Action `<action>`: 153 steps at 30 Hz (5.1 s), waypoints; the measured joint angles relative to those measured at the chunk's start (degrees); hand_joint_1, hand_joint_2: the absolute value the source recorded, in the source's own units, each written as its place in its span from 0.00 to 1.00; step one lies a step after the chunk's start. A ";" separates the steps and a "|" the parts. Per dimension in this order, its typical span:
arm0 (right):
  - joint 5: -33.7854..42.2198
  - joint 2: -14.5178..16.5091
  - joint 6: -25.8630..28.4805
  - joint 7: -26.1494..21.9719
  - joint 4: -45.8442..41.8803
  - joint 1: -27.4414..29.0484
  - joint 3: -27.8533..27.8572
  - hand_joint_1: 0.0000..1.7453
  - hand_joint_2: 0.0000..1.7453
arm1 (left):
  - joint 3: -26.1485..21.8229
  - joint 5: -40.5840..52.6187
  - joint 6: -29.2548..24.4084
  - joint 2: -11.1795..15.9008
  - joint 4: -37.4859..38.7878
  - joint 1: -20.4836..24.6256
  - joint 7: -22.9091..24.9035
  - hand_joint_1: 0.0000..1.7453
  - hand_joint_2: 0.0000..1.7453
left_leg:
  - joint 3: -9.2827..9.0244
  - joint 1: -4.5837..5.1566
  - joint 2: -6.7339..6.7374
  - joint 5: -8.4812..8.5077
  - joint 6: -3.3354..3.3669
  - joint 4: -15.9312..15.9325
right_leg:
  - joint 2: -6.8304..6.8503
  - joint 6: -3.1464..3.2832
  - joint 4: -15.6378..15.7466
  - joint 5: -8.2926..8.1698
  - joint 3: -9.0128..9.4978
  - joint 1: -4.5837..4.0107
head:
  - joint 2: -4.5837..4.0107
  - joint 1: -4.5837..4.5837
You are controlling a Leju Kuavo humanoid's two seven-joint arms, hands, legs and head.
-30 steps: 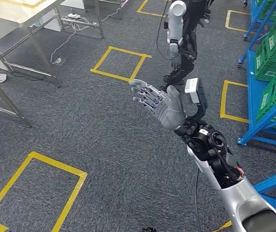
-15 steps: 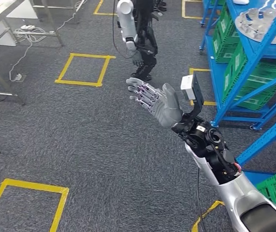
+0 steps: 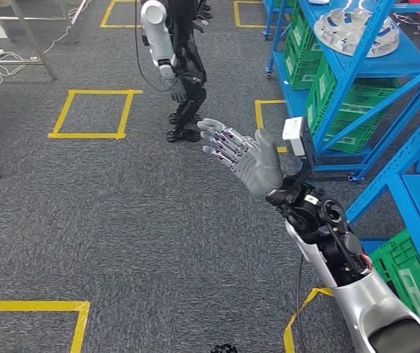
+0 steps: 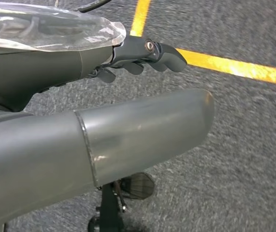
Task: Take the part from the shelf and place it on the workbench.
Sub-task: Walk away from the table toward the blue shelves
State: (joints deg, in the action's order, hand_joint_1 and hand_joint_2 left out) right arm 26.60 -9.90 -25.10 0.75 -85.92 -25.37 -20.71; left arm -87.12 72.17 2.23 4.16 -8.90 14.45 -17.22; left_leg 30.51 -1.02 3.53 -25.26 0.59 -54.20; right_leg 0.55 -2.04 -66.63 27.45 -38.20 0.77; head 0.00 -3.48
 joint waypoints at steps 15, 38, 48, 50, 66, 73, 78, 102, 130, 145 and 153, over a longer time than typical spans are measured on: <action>0.00 0.00 -0.04 -0.03 -0.14 0.22 -0.03 0.00 0.00 | 0.00 0.00 0.02 -0.18 0.02 -0.07 0.06 0.00 0.00 | 6.55 0.07 -3.73 -5.03 -2.03 -13.68 | -4.41 3.65 12.17 -4.23 5.85 -0.83 | 0.00 1.84; 0.00 -0.10 0.66 -0.05 -0.34 1.01 0.60 0.00 0.00 | 0.00 0.28 1.11 -0.19 0.02 0.65 0.37 0.00 0.00 | -1.05 0.31 1.78 -2.01 -1.99 -0.84 | 0.93 2.58 12.09 -4.00 5.77 -0.83 | 0.00 -0.07; -0.20 -0.11 0.92 0.20 -0.72 1.66 1.13 0.00 0.00 | 0.00 0.83 1.36 -0.21 0.02 0.73 0.73 0.00 0.00 | 2.18 -0.40 -6.46 -0.93 -2.10 -3.91 | -6.15 3.10 11.92 -4.42 5.53 -0.74 | 0.00 2.15; -0.20 -0.11 0.96 0.22 -0.85 1.69 1.29 0.00 0.00 | 0.00 0.85 1.37 -0.22 0.02 0.77 0.79 0.00 0.00 | 0.95 -0.40 -7.74 -0.36 -1.81 -0.89 | -7.51 2.42 11.77 -4.54 5.01 -0.75 | 0.00 2.09; -0.25 -0.26 0.75 0.01 -0.92 2.33 1.66 0.00 0.00 | 0.00 0.95 1.43 -0.23 0.00 0.94 1.11 0.00 0.00 | -1.08 0.56 2.40 -1.34 -1.37 -0.05 | 2.90 1.38 11.13 -3.36 5.46 -0.97 | 0.00 -0.42; -0.35 -0.26 0.79 0.13 -0.93 1.88 1.68 0.00 0.00 | 0.00 0.79 1.26 -0.43 0.02 1.17 0.63 0.00 0.00 | 5.52 0.05 -2.68 -8.72 -2.50 -14.29 | -1.68 3.51 11.90 -3.96 5.74 -0.79 | 0.00 1.32; -0.42 -0.26 0.81 0.16 -0.92 2.00 1.50 0.00 0.00 | 0.00 0.57 1.17 -0.31 0.02 1.03 0.34 0.00 0.00 | 4.70 0.18 -5.35 -1.90 -1.47 -7.75 | -5.52 3.51 11.76 -3.93 5.90 -0.94 | 0.00 2.09; -0.25 -0.45 1.15 0.67 -1.11 1.84 1.53 0.00 0.00 | -0.02 -1.21 2.01 -0.30 0.02 1.23 -0.27 0.00 0.00 | 2.17 0.00 -1.31 -5.52 -2.49 -7.16 | -0.52 3.30 12.62 -3.76 6.64 -0.45 | 0.00 0.65; -3.30 -0.65 2.86 0.64 -1.59 3.45 2.29 0.00 0.00 | -0.02 -0.58 2.58 -0.19 0.01 1.85 0.21 0.00 0.00 | -0.60 0.46 2.92 -1.80 -1.74 -0.56 | 1.33 2.80 12.05 -3.31 6.07 -1.02 | 0.00 -0.10; -3.30 -0.68 3.14 1.40 -2.61 4.43 2.76 0.00 0.00 | -0.02 -0.07 2.60 0.01 0.02 1.90 0.37 0.00 0.00 | 1.40 -0.27 -6.00 0.05 -0.59 -0.68 | -7.97 1.82 11.24 -3.41 4.94 -0.70 | 0.00 1.89; -3.33 -0.76 3.83 1.84 -2.98 4.72 2.83 0.00 0.00 | -0.02 0.04 2.60 -0.07 0.02 1.63 0.42 0.00 0.00 | 0.83 -0.26 -3.03 -0.17 0.19 -0.39 | -0.88 0.60 -1.98 1.50 -0.53 -0.18 | 0.00 -0.14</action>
State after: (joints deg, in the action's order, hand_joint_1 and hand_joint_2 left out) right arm 23.27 -10.67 -21.27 2.60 -88.90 -20.66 -17.88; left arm -87.14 72.22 4.83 4.10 -8.87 16.08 -16.81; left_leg 31.34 -1.28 0.50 -25.43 0.79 -54.59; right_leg -0.33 -1.44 -68.61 28.95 -38.72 0.59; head 0.00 -3.62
